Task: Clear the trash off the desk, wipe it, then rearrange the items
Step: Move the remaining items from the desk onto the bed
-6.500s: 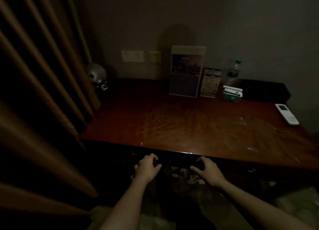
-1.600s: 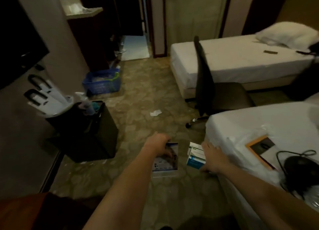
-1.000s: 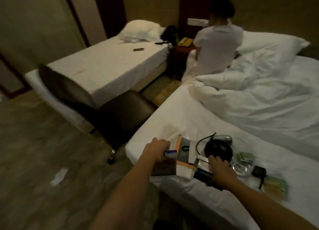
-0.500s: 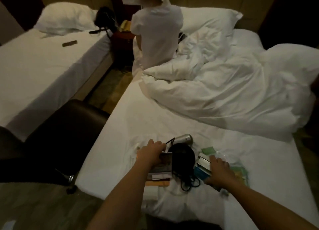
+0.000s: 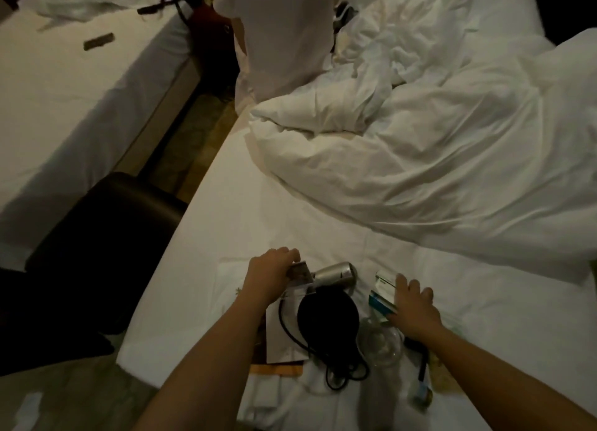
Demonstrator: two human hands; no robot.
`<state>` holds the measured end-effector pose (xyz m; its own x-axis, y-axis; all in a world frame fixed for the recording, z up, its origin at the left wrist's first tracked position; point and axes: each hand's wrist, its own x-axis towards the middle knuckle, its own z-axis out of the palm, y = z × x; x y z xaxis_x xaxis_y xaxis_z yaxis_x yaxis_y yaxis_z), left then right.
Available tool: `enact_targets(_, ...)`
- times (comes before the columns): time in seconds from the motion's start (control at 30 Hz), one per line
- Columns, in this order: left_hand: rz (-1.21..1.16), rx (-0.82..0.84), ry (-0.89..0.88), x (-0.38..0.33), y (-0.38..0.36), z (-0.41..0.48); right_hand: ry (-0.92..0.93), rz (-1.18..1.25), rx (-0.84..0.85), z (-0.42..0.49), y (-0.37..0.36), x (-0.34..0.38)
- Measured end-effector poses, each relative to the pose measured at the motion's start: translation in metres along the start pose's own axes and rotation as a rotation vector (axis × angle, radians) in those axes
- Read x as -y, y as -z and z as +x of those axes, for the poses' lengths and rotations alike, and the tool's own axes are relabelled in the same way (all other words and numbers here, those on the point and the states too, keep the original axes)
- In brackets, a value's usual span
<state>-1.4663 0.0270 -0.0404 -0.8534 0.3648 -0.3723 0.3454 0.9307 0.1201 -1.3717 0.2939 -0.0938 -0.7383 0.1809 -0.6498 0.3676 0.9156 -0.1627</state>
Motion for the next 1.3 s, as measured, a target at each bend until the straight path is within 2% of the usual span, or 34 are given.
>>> enact_targets(0.17, -0.114, -0.051, -0.020, -0.011, 0.002, 0.024, 0.010, -0.003, -0.027, 0.013, 0.000, 0.000)
enact_targets(0.3, -0.098, -0.112, -0.047, -0.017, 0.004, 0.032, 0.045, 0.007, -0.092, 0.017, 0.002, -0.002)
enact_targets(0.63, -0.085, 0.055, -0.181, -0.029, -0.003, 0.020, 0.006, 0.016, -0.123, -0.020, 0.000, 0.000)
enact_targets(0.9, -0.042, 0.033, -0.363, -0.039, 0.008, -0.002, -0.104, 0.081, -0.228, -0.076, -0.007, 0.020)
enact_targets(1.07, 0.040, 0.064, -0.486, -0.046, 0.012, -0.025, -0.225, 0.203, -0.318, -0.128, -0.020, 0.034)
enact_targets(1.3, 0.143, 0.130, -0.795, -0.097, -0.007, -0.071, -0.425, 0.416, -0.410, -0.218, -0.063, 0.029)
